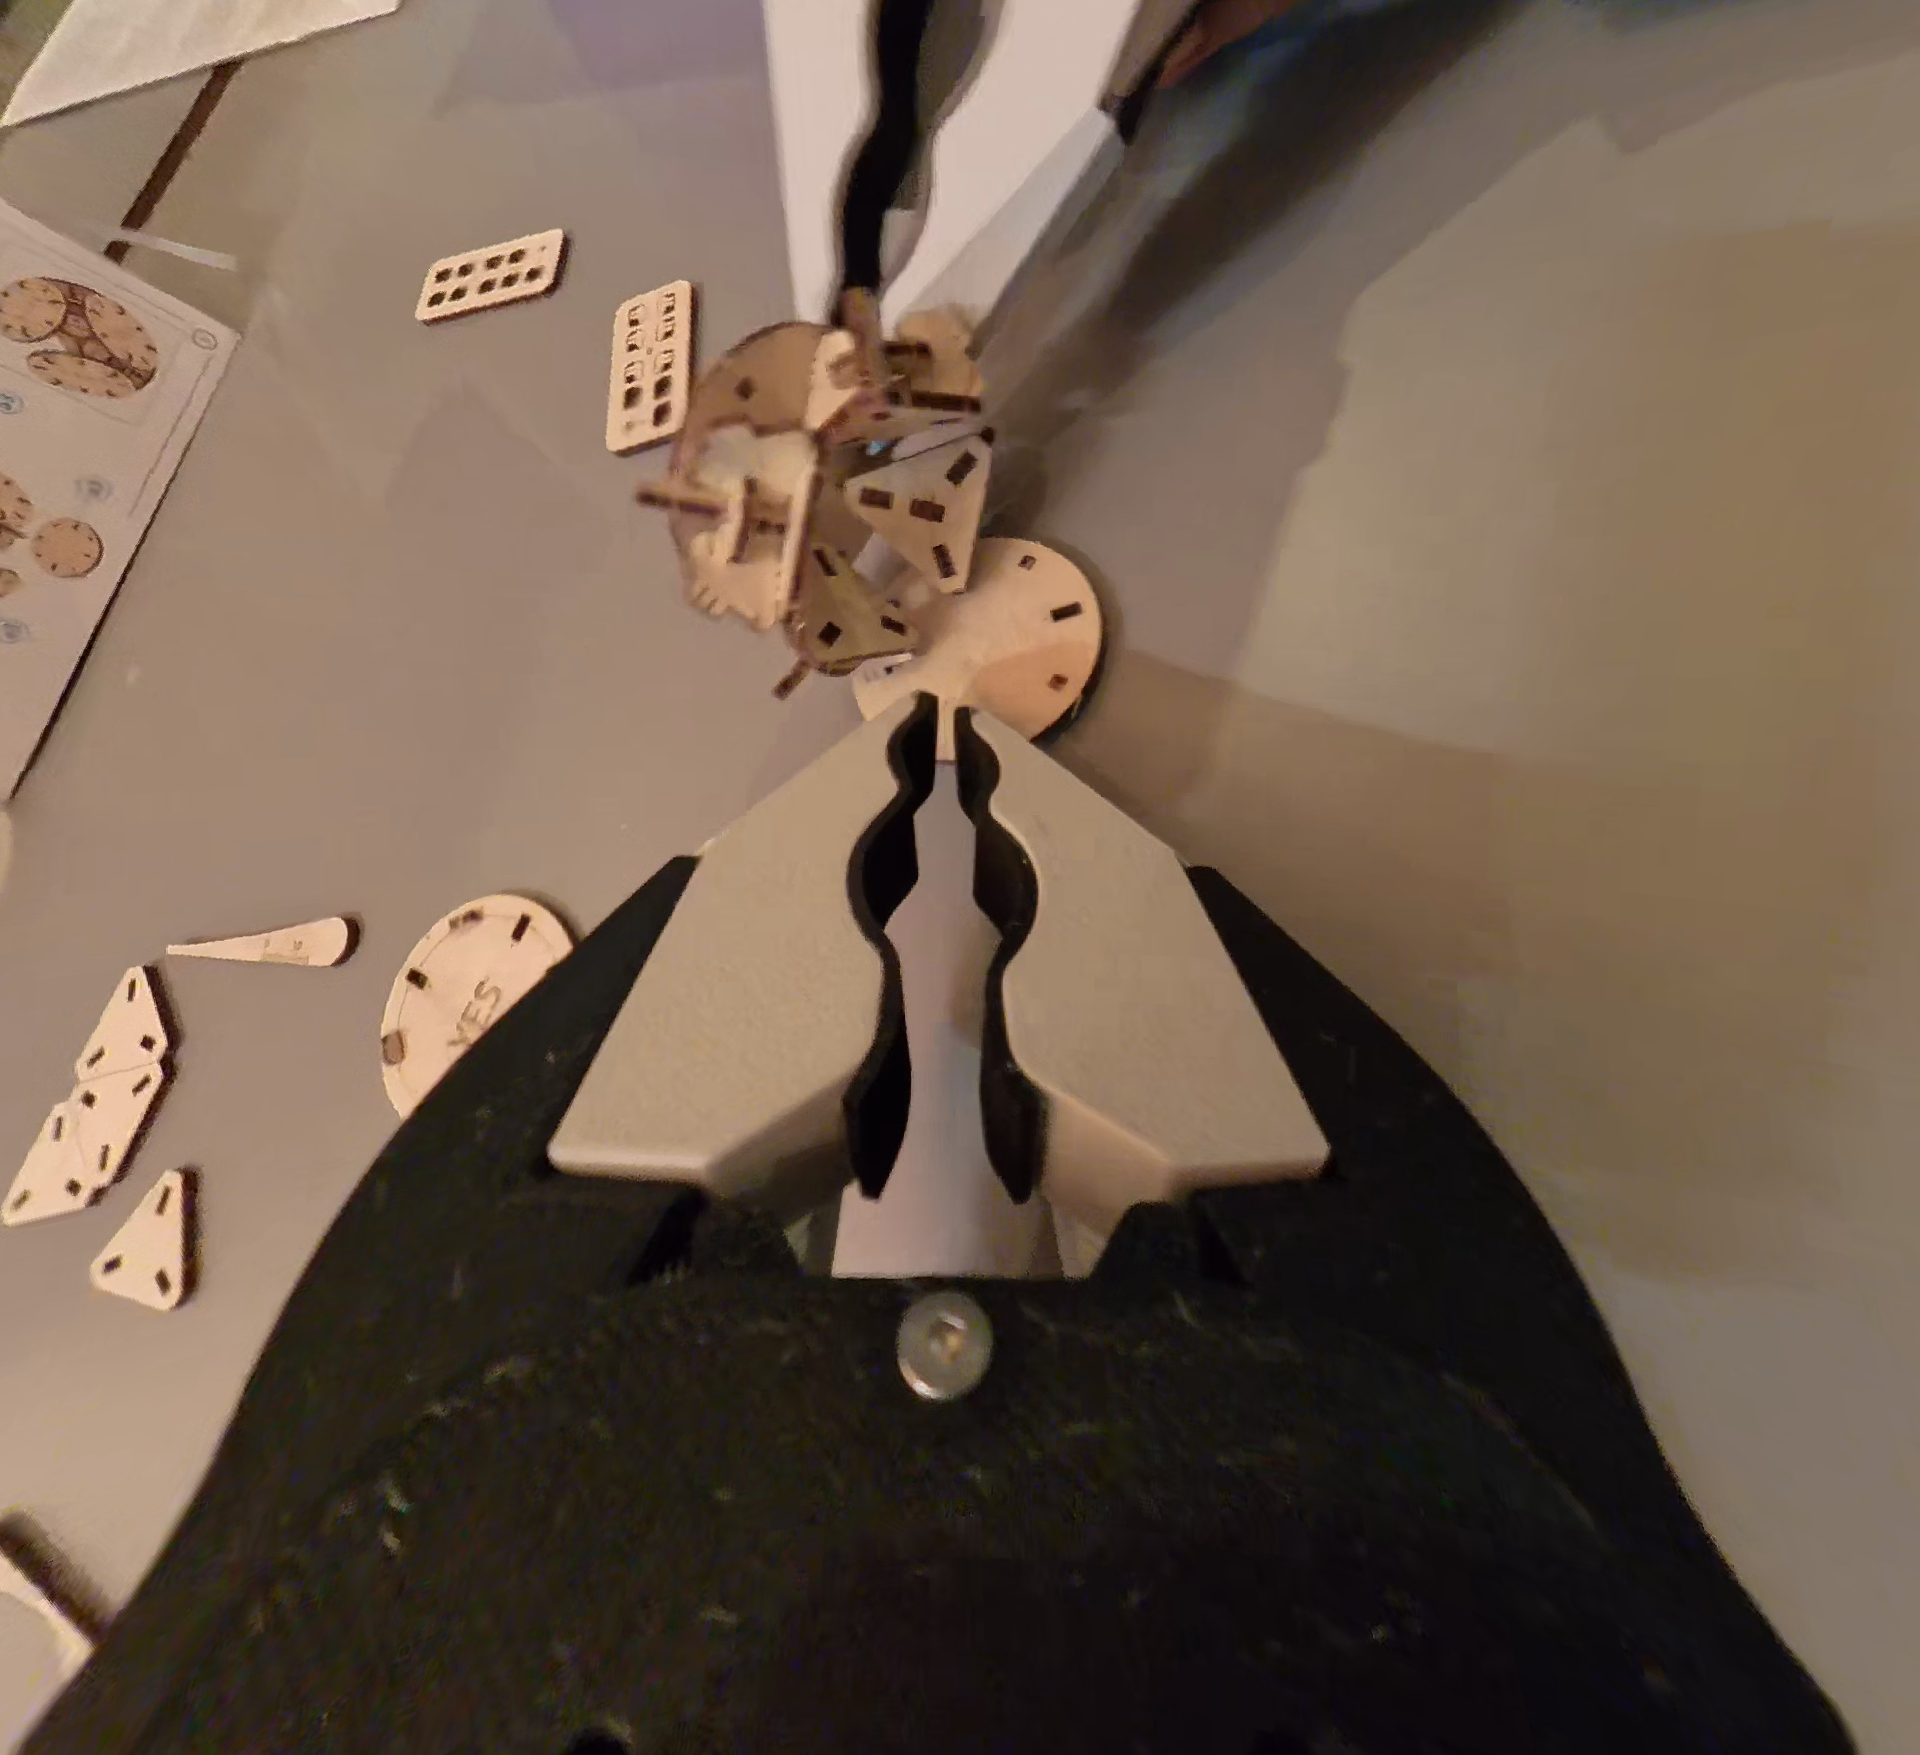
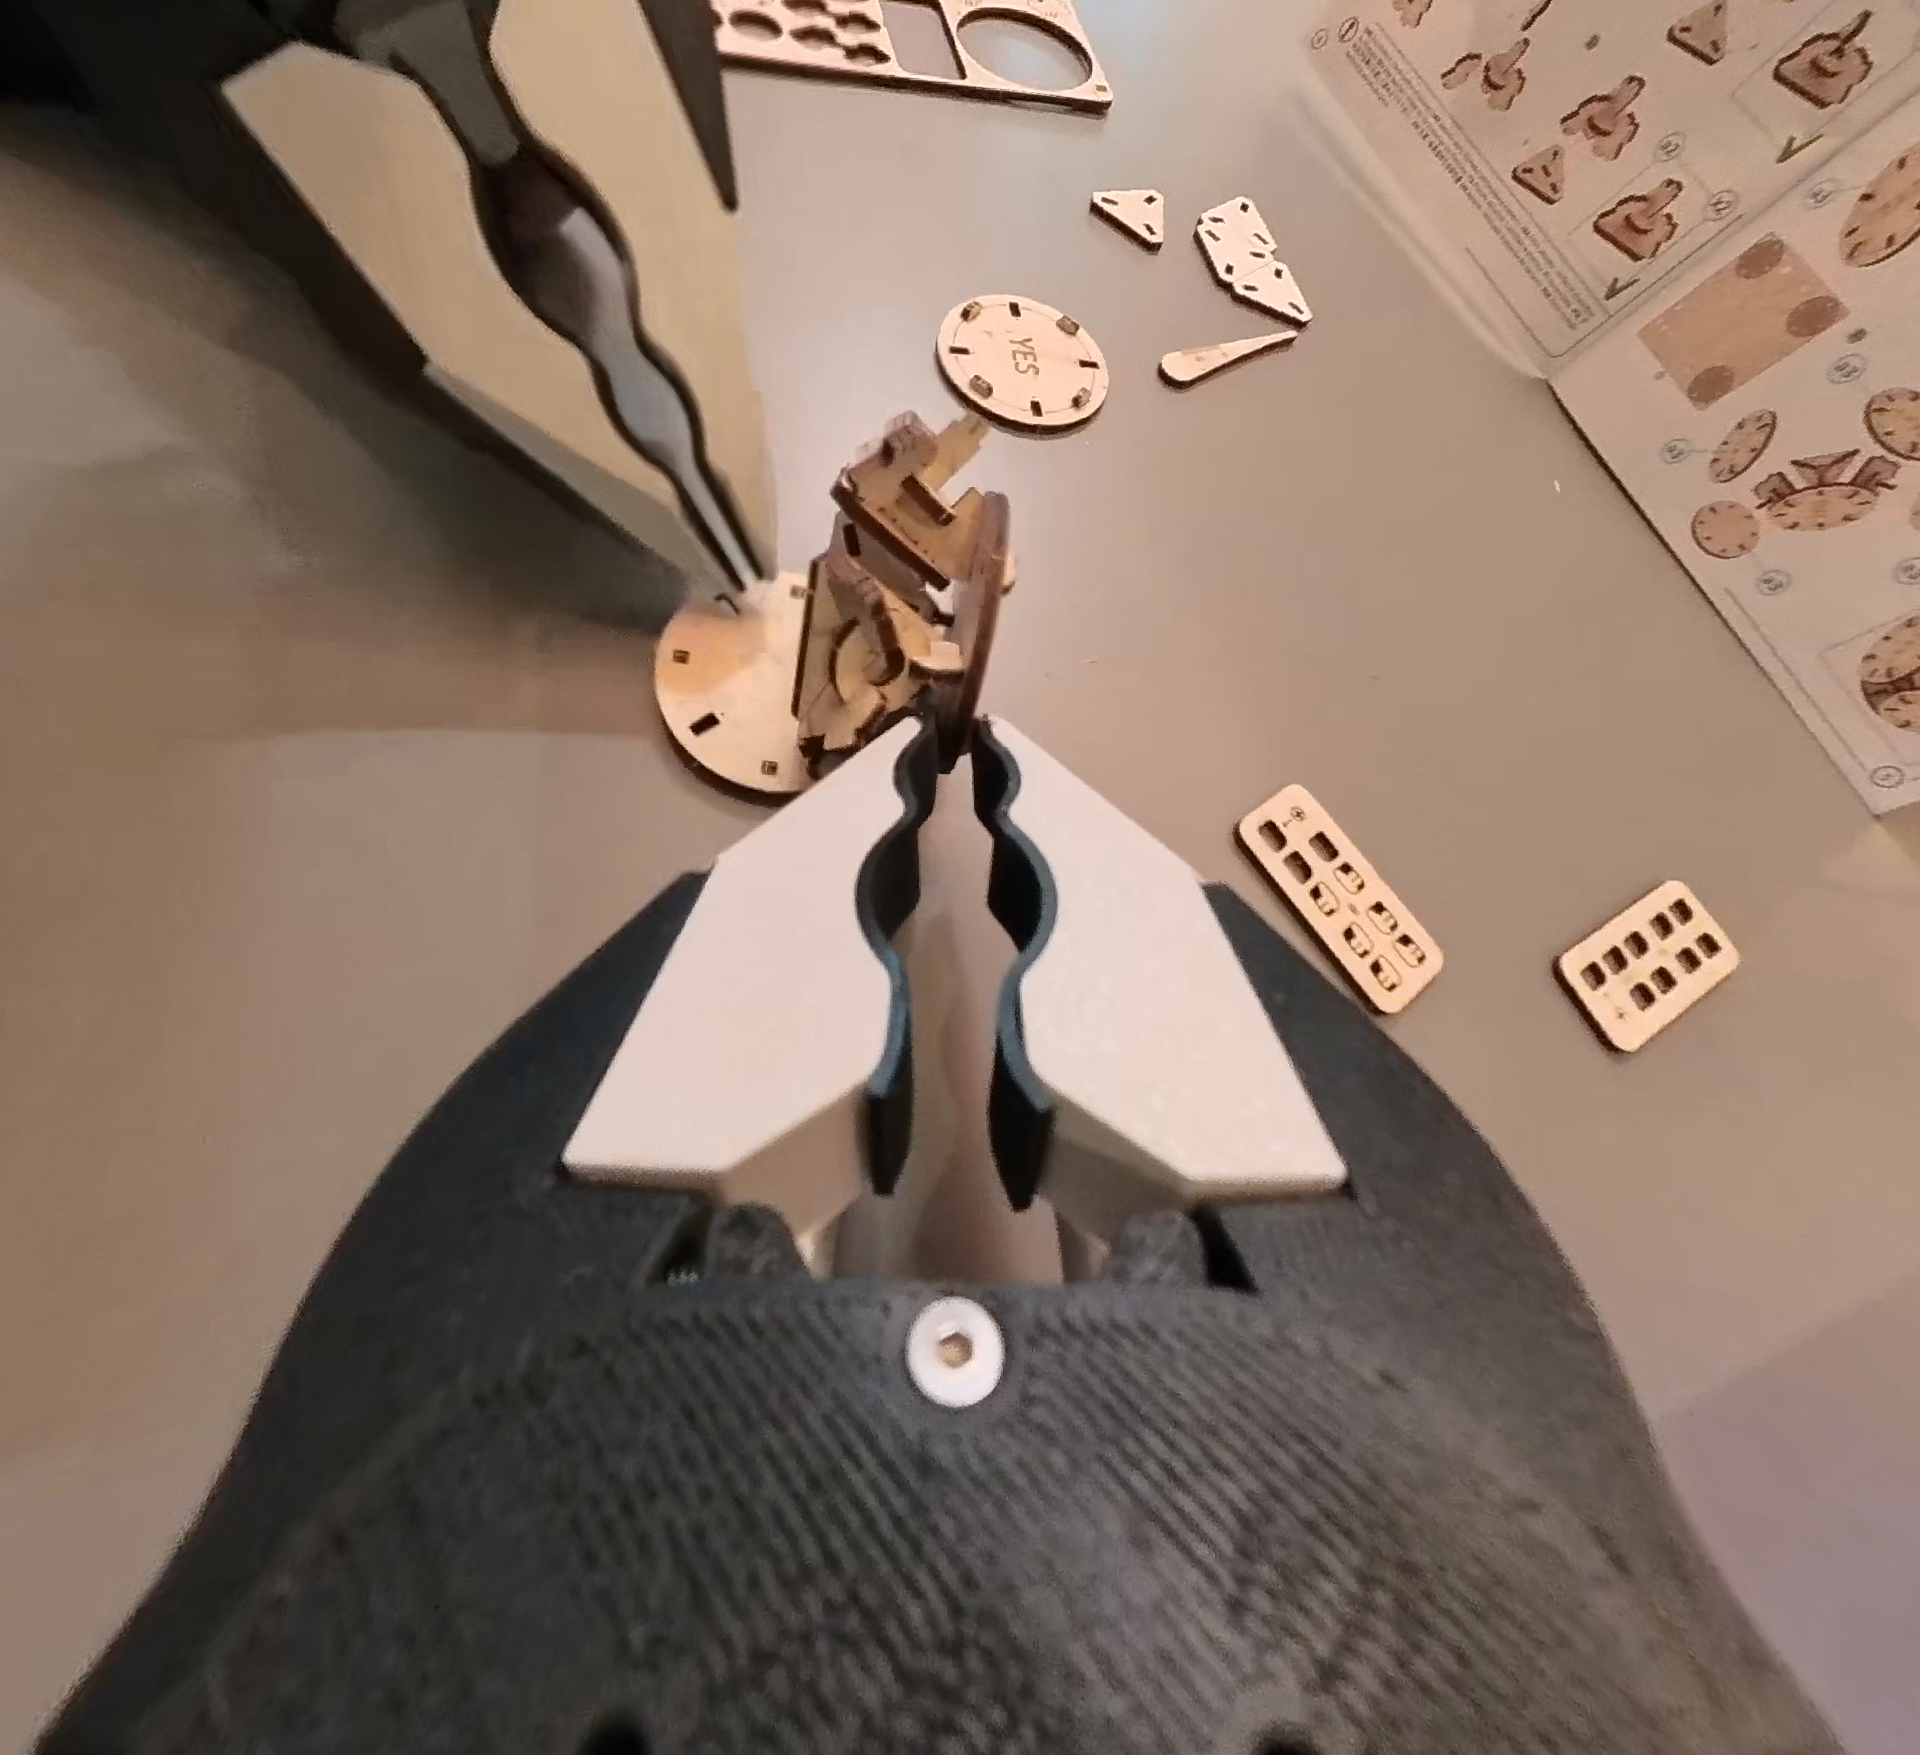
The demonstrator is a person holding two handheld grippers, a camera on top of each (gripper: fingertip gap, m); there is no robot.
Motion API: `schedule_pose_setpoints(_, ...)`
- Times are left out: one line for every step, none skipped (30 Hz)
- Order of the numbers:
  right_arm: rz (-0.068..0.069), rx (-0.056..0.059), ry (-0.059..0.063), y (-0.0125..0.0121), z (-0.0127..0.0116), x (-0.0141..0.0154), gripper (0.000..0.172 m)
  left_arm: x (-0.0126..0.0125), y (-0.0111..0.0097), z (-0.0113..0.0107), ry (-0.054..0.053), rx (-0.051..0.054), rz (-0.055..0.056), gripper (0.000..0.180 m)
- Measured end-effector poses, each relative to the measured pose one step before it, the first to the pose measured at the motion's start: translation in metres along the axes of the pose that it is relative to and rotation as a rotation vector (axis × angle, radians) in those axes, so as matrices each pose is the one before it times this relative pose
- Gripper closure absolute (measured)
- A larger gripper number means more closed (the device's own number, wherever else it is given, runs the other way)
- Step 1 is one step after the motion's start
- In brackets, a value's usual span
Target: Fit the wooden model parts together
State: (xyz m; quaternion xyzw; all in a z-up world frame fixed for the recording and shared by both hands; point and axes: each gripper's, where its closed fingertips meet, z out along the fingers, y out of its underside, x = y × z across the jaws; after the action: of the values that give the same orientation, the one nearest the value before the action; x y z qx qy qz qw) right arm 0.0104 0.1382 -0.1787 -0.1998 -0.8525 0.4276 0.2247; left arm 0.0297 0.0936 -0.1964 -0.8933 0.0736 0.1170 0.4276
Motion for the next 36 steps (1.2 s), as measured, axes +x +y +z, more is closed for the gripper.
schedule_pose_setpoints(0.0002, 0.0002, 0.0, 0.00017, -0.00011, 0.0, 0.167, -0.00391, -0.00145, -0.00331, 0.0127, 0.023, -0.0438, 0.18)
schedule_pose_setpoints(-0.0033, -0.0004, 0.0011, -0.00021, 0.00001, -0.00005, 0.167, -0.00308, -0.00261, -0.00343, 0.0204, 0.0283, -0.0483, 0.178)
schedule_pose_setpoints(-0.0062, -0.0015, 0.0025, -0.00024, 0.00002, -0.00012, 0.167, -0.00199, -0.0026, -0.00325, 0.0258, 0.0267, -0.0461, 0.174)
schedule_pose_setpoints(-0.0066, -0.0009, 0.0031, -0.00031, 0.0, -0.00007, 0.167, -0.00224, -0.00212, -0.00263, 0.019, 0.0219, -0.0415, 0.169)
schedule_pose_setpoints(-0.0052, -0.0004, 0.003, -0.00039, 0.00004, -0.00018, 0.167, -0.00251, -0.00181, -0.00194, 0.0094, 0.0177, -0.0336, 0.162)
schedule_pose_setpoints(-0.0031, -0.0007, 0.0028, -0.00013, 0.00004, 0.00002, 0.167, -0.00182, -0.00157, -0.00146, 0.0044, 0.0143, -0.0211, 0.153)
schedule_pose_setpoints(-0.0014, -0.0005, 0.0019, -0.00001, -0.00008, 0.00001, 0.167, -0.00072, -0.00123, -0.00083, 0.0006, 0.0097, -0.0079, 0.144)
schedule_pose_setpoints(-0.0008, -0.0006, 0.0011, 0.0, -0.00003, -0.00006, 0.167, 0.00015, -0.00115, -0.00031, -0.004, 0.0073, 0.005, 0.137)
schedule_pose_setpoints(-0.0004, -0.0003, 0.001, 0.0, -0.00002, 0.00003, 0.167, 0.0017, -0.00111, 0.00015, -0.0043, 0.0054, 0.0185, 0.136)
schedule_pose_setpoints(0.0003, 0.0001, 0.0007, -0.00007, 0.00007, 0.00003, 0.167, 0.00211, -0.00038, 0.00092, -0.0084, -0.0015, 0.0278, 0.136)
schedule_pose_setpoints(-0.0003, -0.0002, 0.0007, -0.00007, 0.00005, -0.00007, 0.167, 0.00182, 0.00119, 0.00184, -0.0145, -0.0129, 0.0337, 0.137)
schedule_pose_setpoints(-0.0007, -0.0002, 0.001, 0.00012, -0.00002, 0.00009, 0.167, 0.00165, 0.0026, 0.00264, -0.016, -0.0239, 0.0351, 0.137)
schedule_pose_setpoints(0.0001, 0.0002, 0.0007, -0.00001, -0.00004, 0.00002, 0.167, 0.00271, 0.00358, 0.00339, -0.008, -0.0317, 0.034, 0.135)
schedule_pose_setpoints(0.0003, 0.0001, 0.0004, -0.00002, 0.00001, 0.00004, 0.167, 0.00311, 0.00398, 0.00365, -0.0042, -0.0343, 0.0334, 0.129)
schedule_pose_setpoints(-0.0006, -0.0002, 0.0006, 0.00012, -0.00001, 0.00003, 0.167, 0.00328, 0.00375, 0.00338, -0.0024, -0.0328, 0.0335, 0.123)
schedule_pose_setpoints(-0.0005, 0.0002, 0.0008, -0.00007, 0.00002, 0.00002, 0.167, 0.00171, 0.00323, 0.003, -0.0105, -0.0282, 0.0287, 0.118)
schedule_pose_setpoints(-0.0004, 0.0002, 0.0008, -0.00013, 0.00008, -0.00005, 0.167, -0.00014, 0.00176, 0.00203, -0.0197, -0.0176, 0.0217, 0.114)
schedule_pose_setpoints(-0.0006, 0.0002, 0.0006, -0.00001, -0.0001, -0.00004, 0.167, -0.00137, -0.00133, 0.00035, -0.0227, 0.0057, 0.0159, 0.113)
schedule_pose_setpoints(-0.0002, 0.0001, 0.0004, 0.00008, 0.0, -0.00003, 0.167, -0.00121, -0.00129, -0.00046, -0.0155, 0.0092, 0.0106, 0.112)
schedule_pose_setpoints(0.0005, 0.0003, -0.0001, 0.0, 0.00002, 0.00009, 0.167, -0.00199, -0.00073, -0.00032, -0.0146, 0.0058, 0.002, 0.112)
schedule_pose_setpoints(0.0006, 0.0004, 0.0, -0.00006, 0.00003, -0.00005, 0.167, -0.00085, -0.00016, 0.00009, -0.0039, 0.0012, -0.0002, 0.112)
schedule_pose_setpoints(0.0005, 0.0003, 0.0, 0.00001, -0.00004, 0.00002, 0.167, 0.0014, 0.00019, 0.00019, 0.0101, -0.0019, 0.0025, 0.113)
schedule_pose_setpoints(0.0007, 0.0004, -0.0003, -0.00007, 0.00009, -0.00001, 0.167, 0.00169, 0.00007, 0.00023, 0.0097, -0.0005, 0.0051, 0.116)
schedule_pose_setpoints(0.0014, 0.0008, -0.0005, -0.00015, 0.0, 0.0, 0.167, 0.00047, 0.00027, 0.00037, -0.0011, -0.0029, 0.0059, 0.119)
schedule_pose_setpoints(0.0016, 0.0007, -0.0007, -0.00001, 0.00004, 0.00006, 0.167, -0.00095, 0.00015, 0.00041, -0.0113, -0.0022, 0.0058, 0.121)
schedule_pose_setpoints(0.0014, 0.0008, -0.0006, 0.0, -0.00007, -0.00007, 0.167, -0.00133, 0.00016, 0.00017, -0.0122, -0.0013, 0.0046, 0.124)
schedule_pose_setpoints(0.0017, 0.0009, -0.0003, -0.00002, -0.00001, 0.00003, 0.167, 0.00014, -0.00008, 0.00011, -0.0014, 0.0008, 0.0047, 0.124)
schedule_pose_setpoints(0.0016, 0.0008, -0.0004, -0.00006, 0.00005, -0.00004, 0.167, 0.00005, -0.00001, -0.00003, -0.0001, -0.0001, 0.0004, 0.124)
schedule_pose_setpoints(0.0017, 0.0007, -0.0001, -0.00005, 0.00004, 0.00001, 0.167, 0.00003, 0.00008, 0.0, 0.0006, -0.0003, -0.0006, 0.124)
schedule_pose_setpoints(0.0012, 0.0007, 0.0001, -0.00009, 0.00005, -0.00007, 0.167, -0.00005, 0.00012, 0.00003, 0.0001, -0.0004, 0.0014, 0.125)
schedule_pose_setpoints(0.0013, 0.0013, 0.0001, -0.0002, -0.00008, -0.00009, 0.167, 0.00001, 0.00034, -0.00014, -0.0021, 0.0003, 0.0079, 0.125)
schedule_pose_setpoints(0.001, 0.0015, 0.0003, -0.0002, 0.00005, -0.00011, 0.167, -0.00002, 0.00029, -0.00016, -0.003, 0.0004, 0.0077, 0.125)
schedule_pose_setpoints(0.0003, 0.0009, 0.0007, -0.00017, -0.00016, -0.00015, 0.167, 0.00004, 0.0, -0.00003, -0.0025, 0.0003, 0.0053, 0.125)
schedule_pose_setpoints(0.0001, 0.0008, 0.0007, -0.00009, -0.00005, -0.00007, 0.167, 0.00004, 0.00011, -0.00004, -0.0027, 0.0004, 0.0056, 0.126)
schedule_pose_setpoints(0.0005, 0.0014, 0.0002, -0.00016, -0.00002, -0.00016, 0.167, -0.00006, 0.00015, -0.00011, -0.0027, 0.0006, 0.007, 0.126)
schedule_pose_setpoints(0.0014, 0.0013, -0.0005, -0.00022, 0.00003, -0.00001, 0.167, 0.00001, 0.00021, 0.00002, -0.0013, 0.0004, 0.0049, 0.126)
